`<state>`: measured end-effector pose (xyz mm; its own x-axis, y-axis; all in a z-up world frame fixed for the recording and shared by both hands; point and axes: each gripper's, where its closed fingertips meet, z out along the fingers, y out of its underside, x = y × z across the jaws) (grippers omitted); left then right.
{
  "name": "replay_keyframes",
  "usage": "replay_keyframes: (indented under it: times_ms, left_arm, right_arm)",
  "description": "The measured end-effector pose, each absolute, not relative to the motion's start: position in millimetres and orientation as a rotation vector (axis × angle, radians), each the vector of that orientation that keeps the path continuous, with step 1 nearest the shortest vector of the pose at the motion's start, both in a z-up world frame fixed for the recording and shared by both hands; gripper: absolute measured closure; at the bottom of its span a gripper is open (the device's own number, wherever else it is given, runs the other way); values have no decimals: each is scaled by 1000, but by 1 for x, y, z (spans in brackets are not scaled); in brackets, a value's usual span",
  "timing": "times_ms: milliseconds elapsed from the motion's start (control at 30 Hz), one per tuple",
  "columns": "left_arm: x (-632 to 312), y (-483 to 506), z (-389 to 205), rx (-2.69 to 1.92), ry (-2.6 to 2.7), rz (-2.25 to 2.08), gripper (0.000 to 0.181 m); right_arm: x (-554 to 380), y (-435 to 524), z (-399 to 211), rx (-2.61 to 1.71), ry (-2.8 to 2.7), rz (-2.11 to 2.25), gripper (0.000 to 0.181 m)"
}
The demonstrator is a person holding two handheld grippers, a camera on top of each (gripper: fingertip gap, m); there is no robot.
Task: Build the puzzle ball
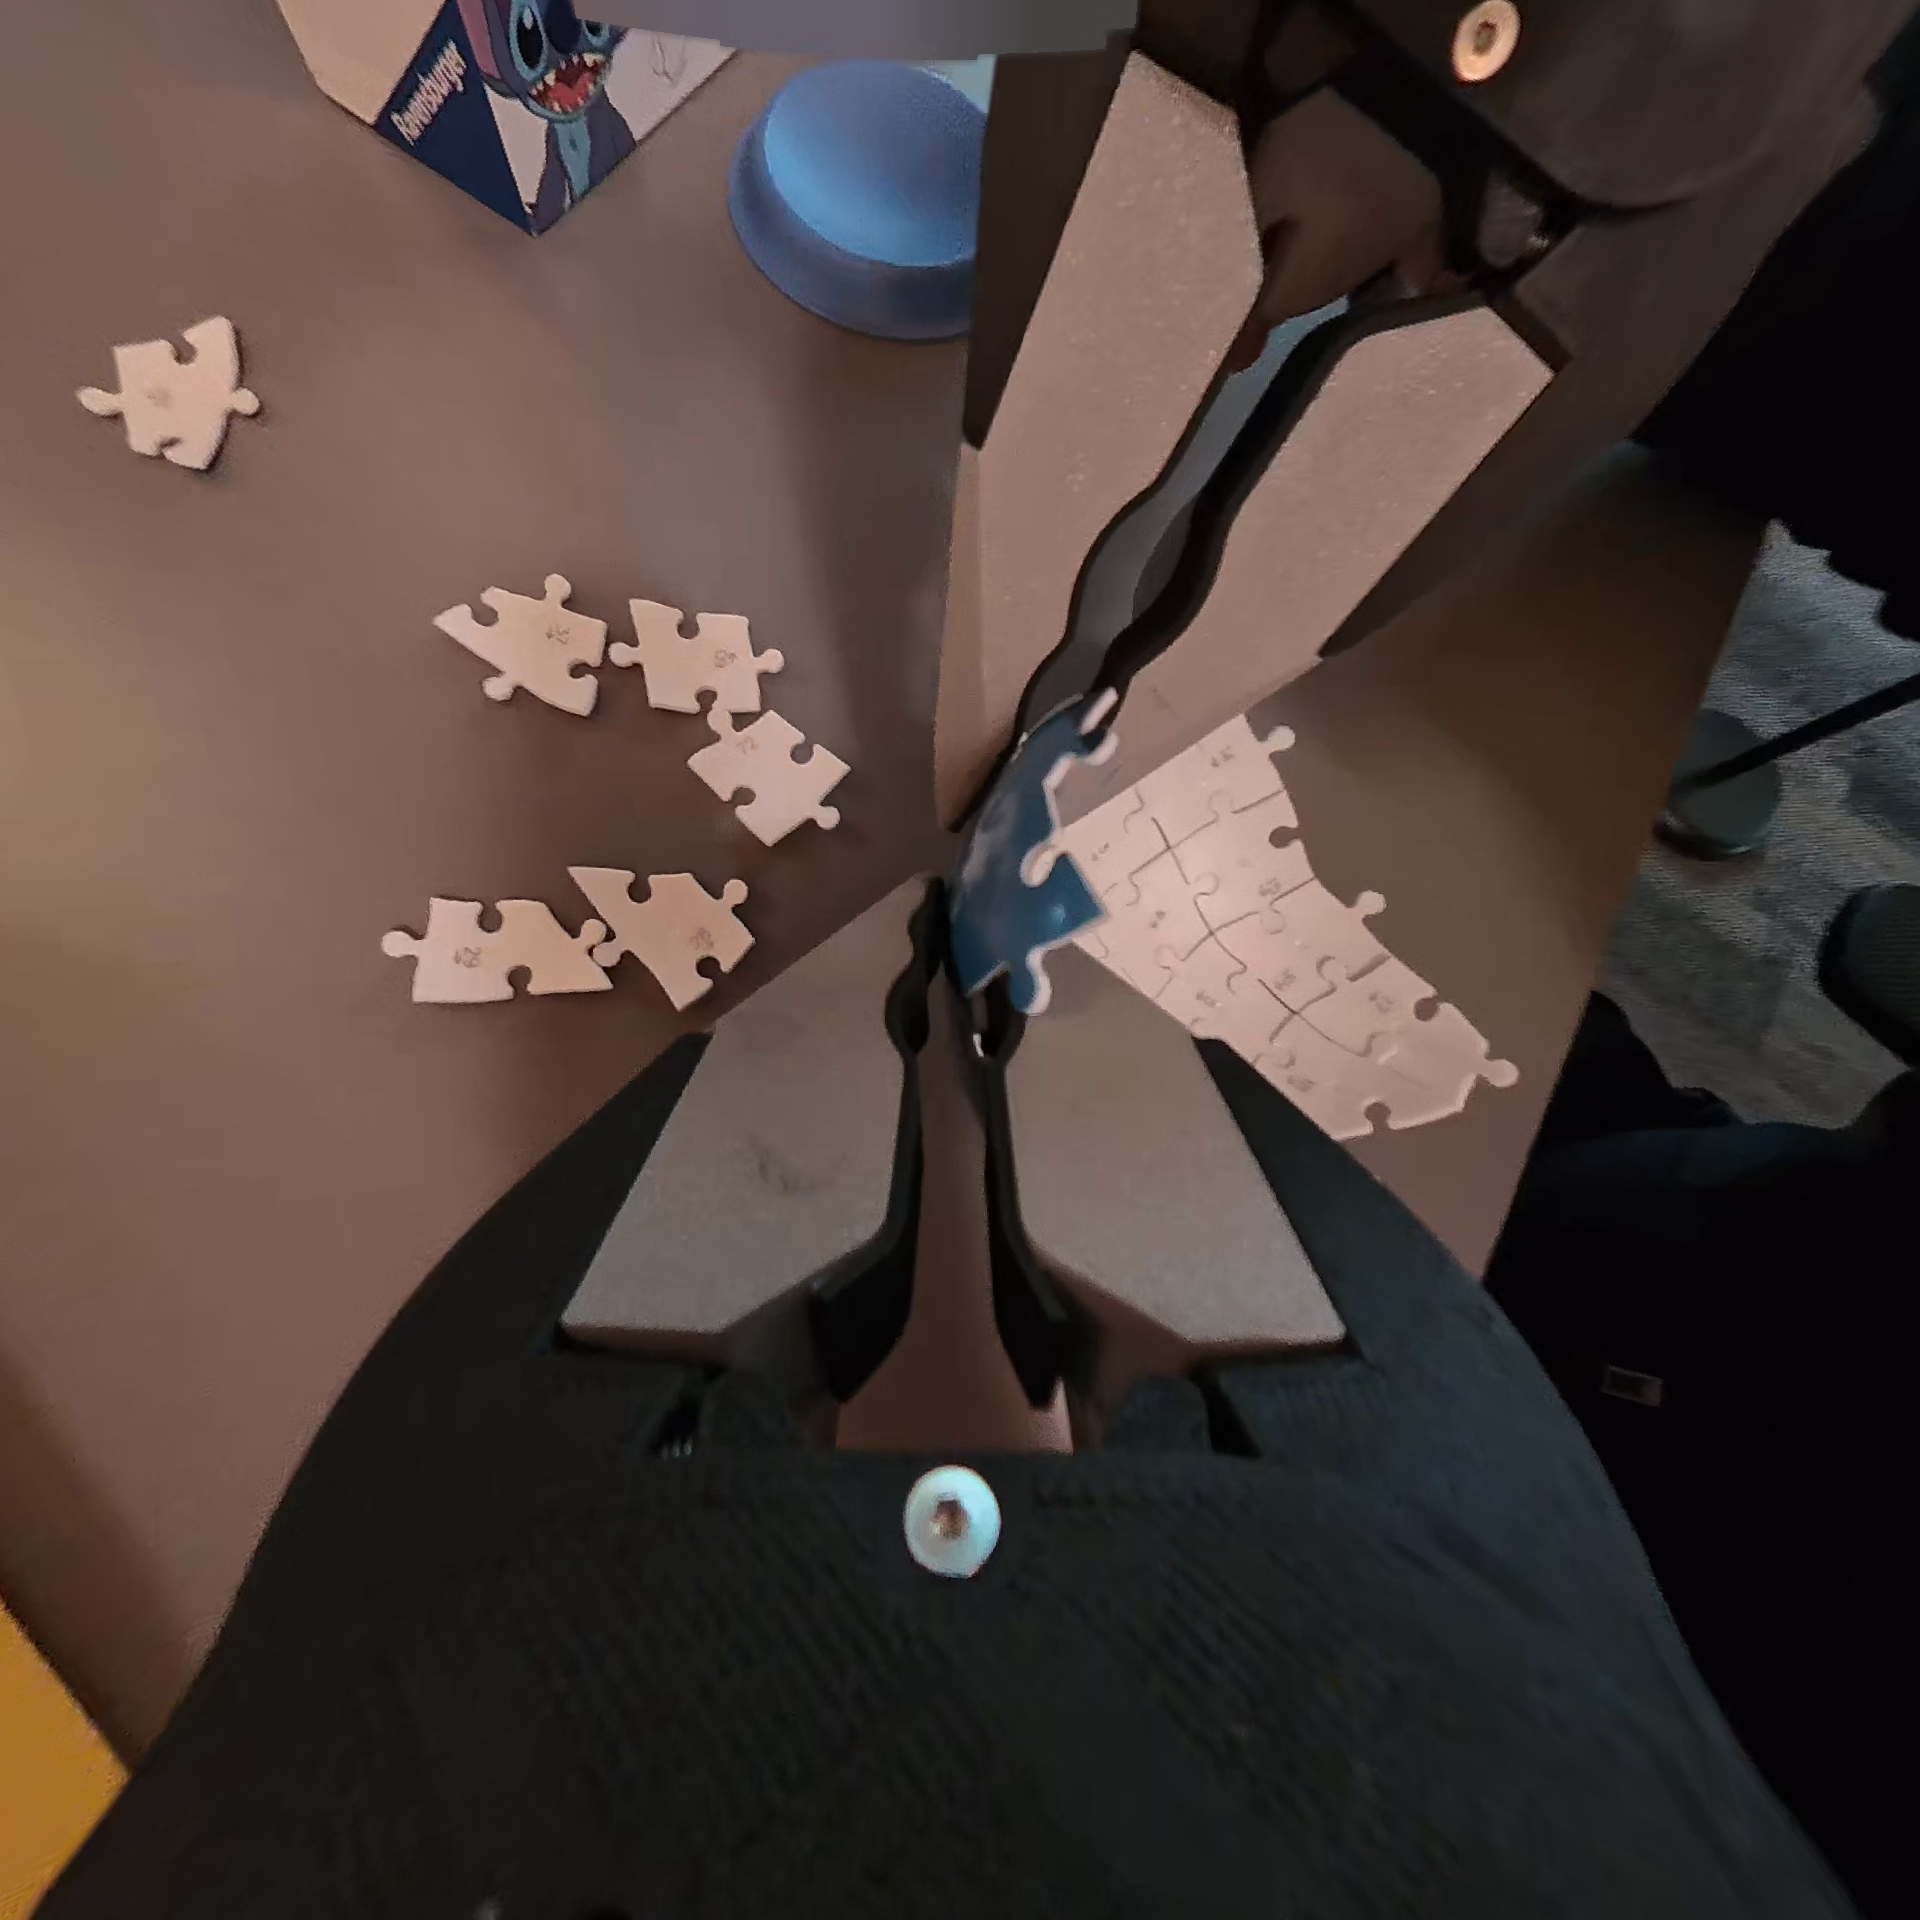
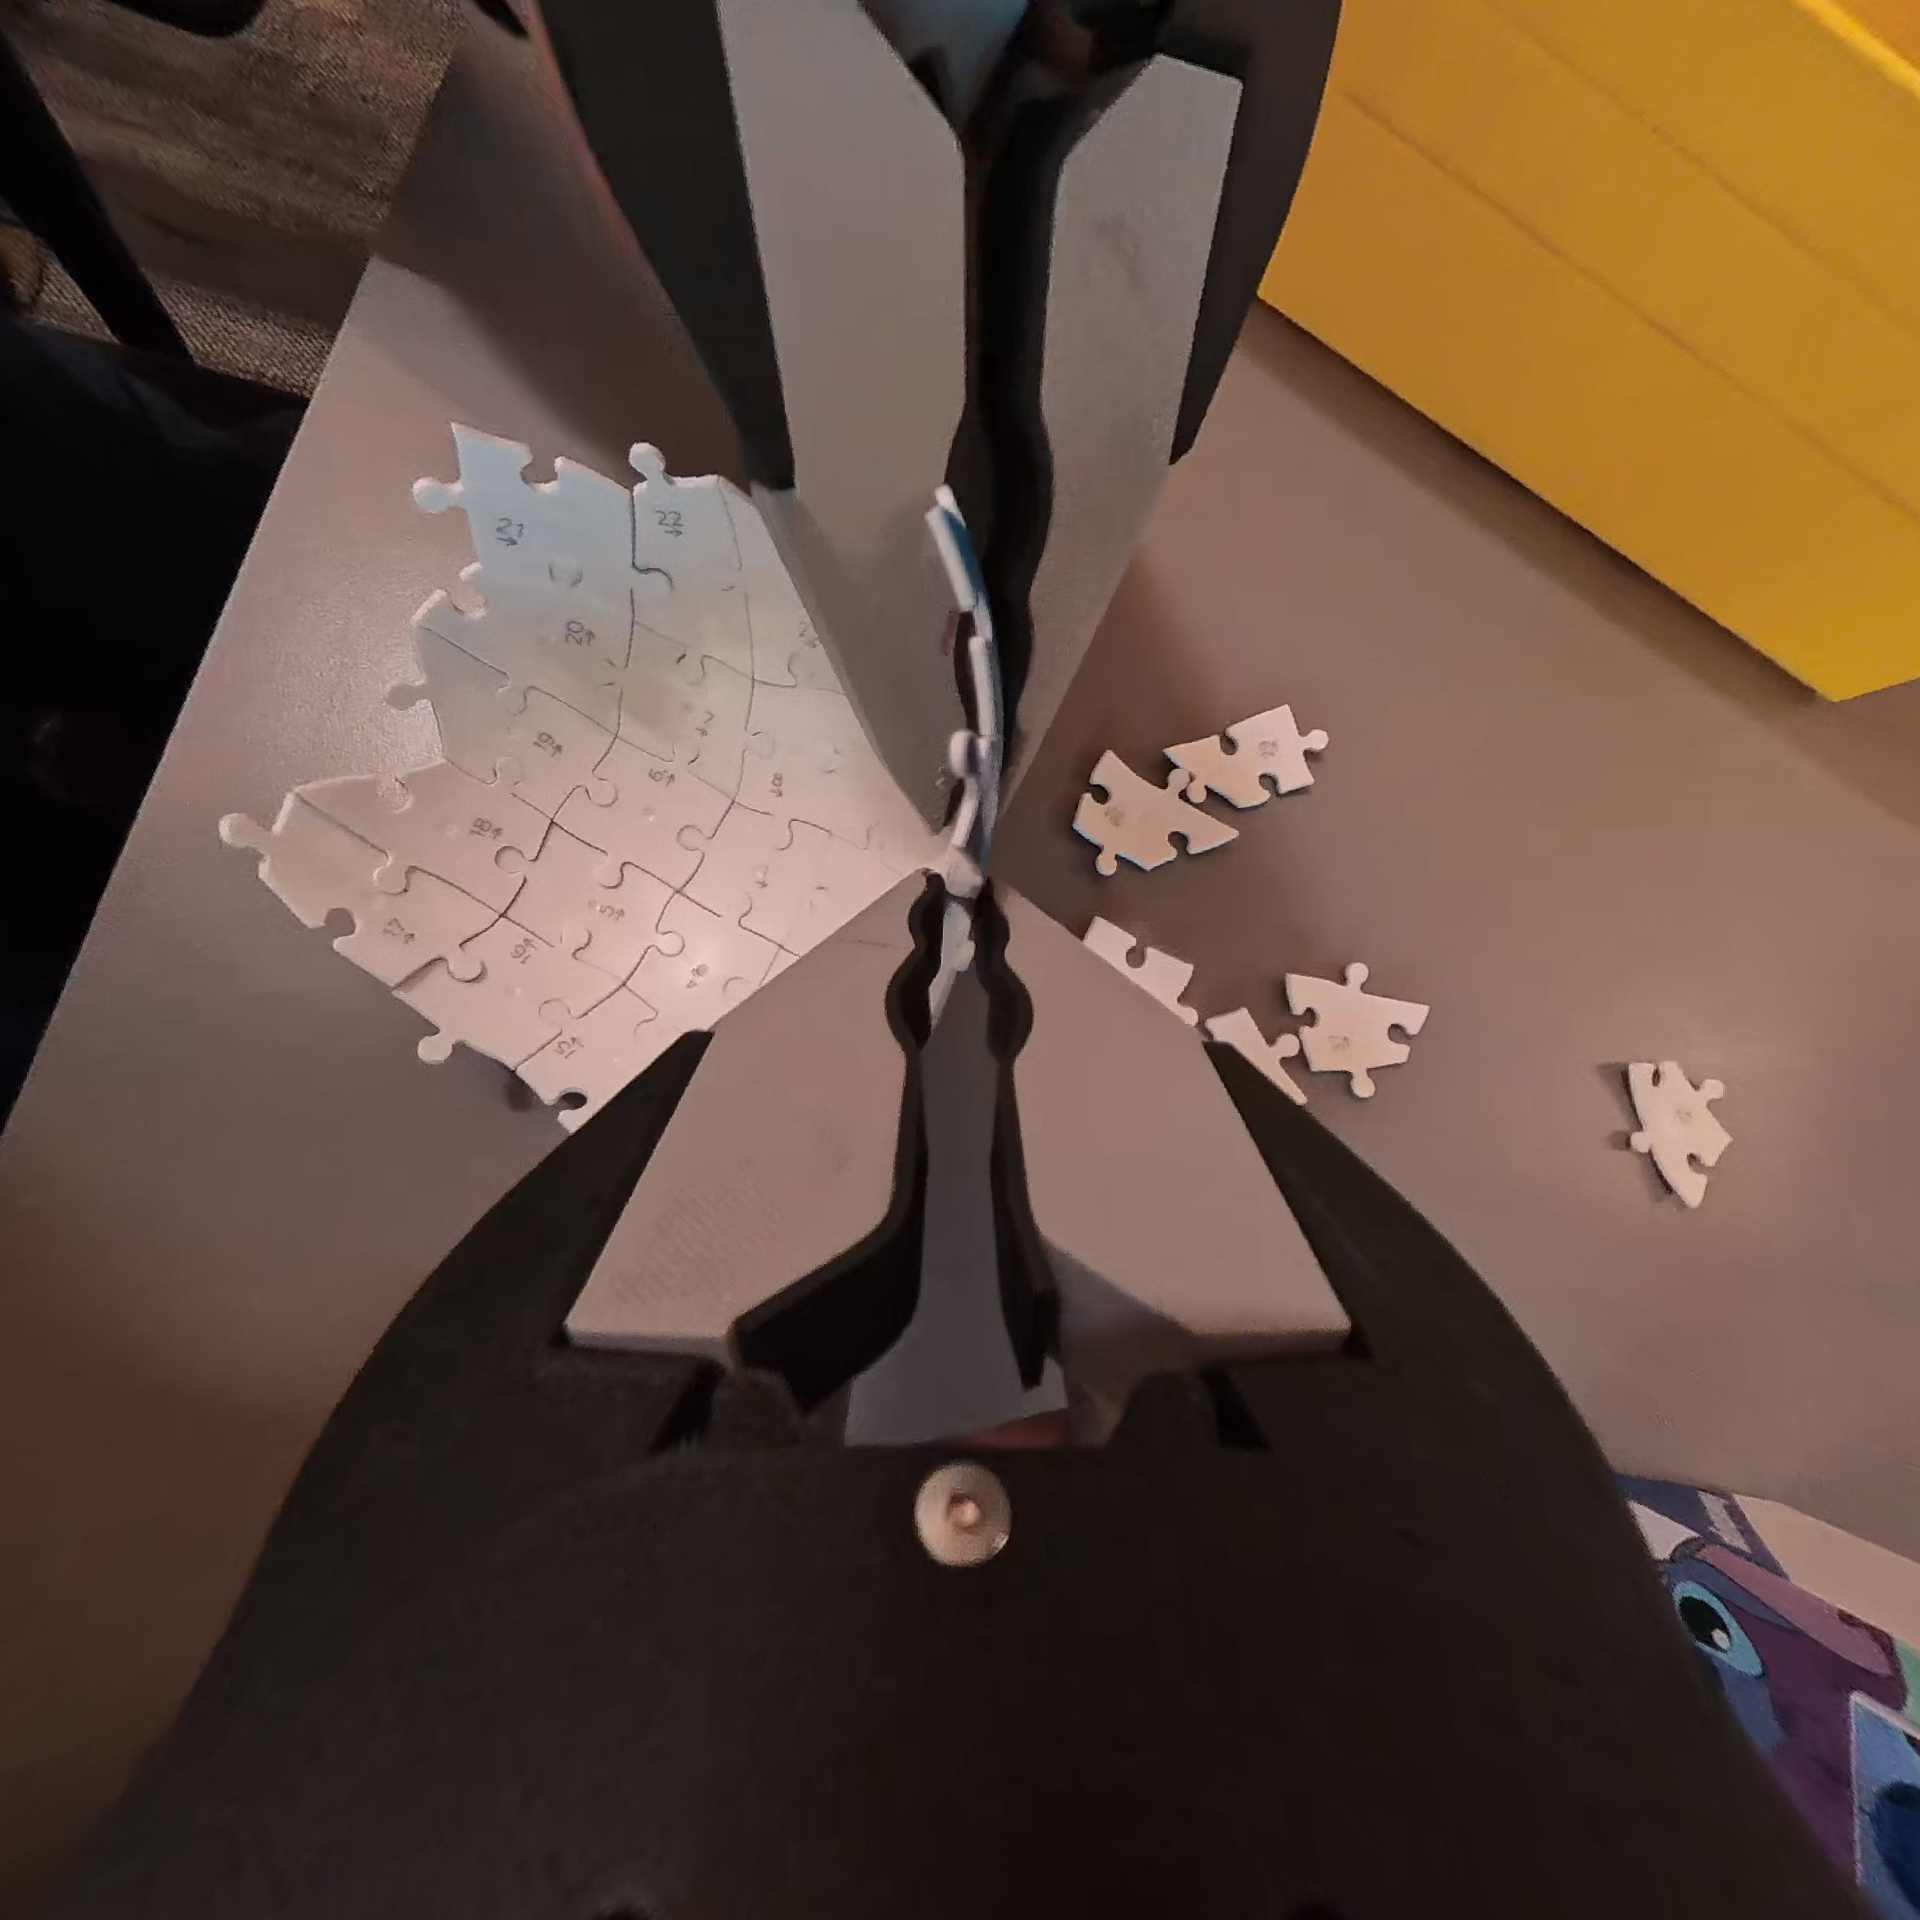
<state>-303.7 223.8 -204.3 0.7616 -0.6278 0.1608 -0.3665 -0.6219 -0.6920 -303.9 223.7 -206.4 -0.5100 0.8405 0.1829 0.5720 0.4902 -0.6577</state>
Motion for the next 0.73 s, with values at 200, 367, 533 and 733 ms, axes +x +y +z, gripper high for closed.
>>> replay_keyframes:
  times_ms: [200, 367, 533, 733]
  left_arm:
    - [-308, 224, -208, -2316, 728, -634, 178]
    - [-310, 223, -213, -2316, 769, -577, 180]
    - [-312, 220, -215, -2346, 779, -575, 180]
    - [-306, 224, -216, -2338, 823, -521, 180]
  right_arm:
    - [-306, 225, -202, -1147, -2188, 728, 181]
    - [-303, 223, -201, -1209, -2160, 829, 181]
    - [-304, 221, -202, -1185, -2148, 874, 181]
    - [-306, 225, -204, -1280, -2109, 977, 181]
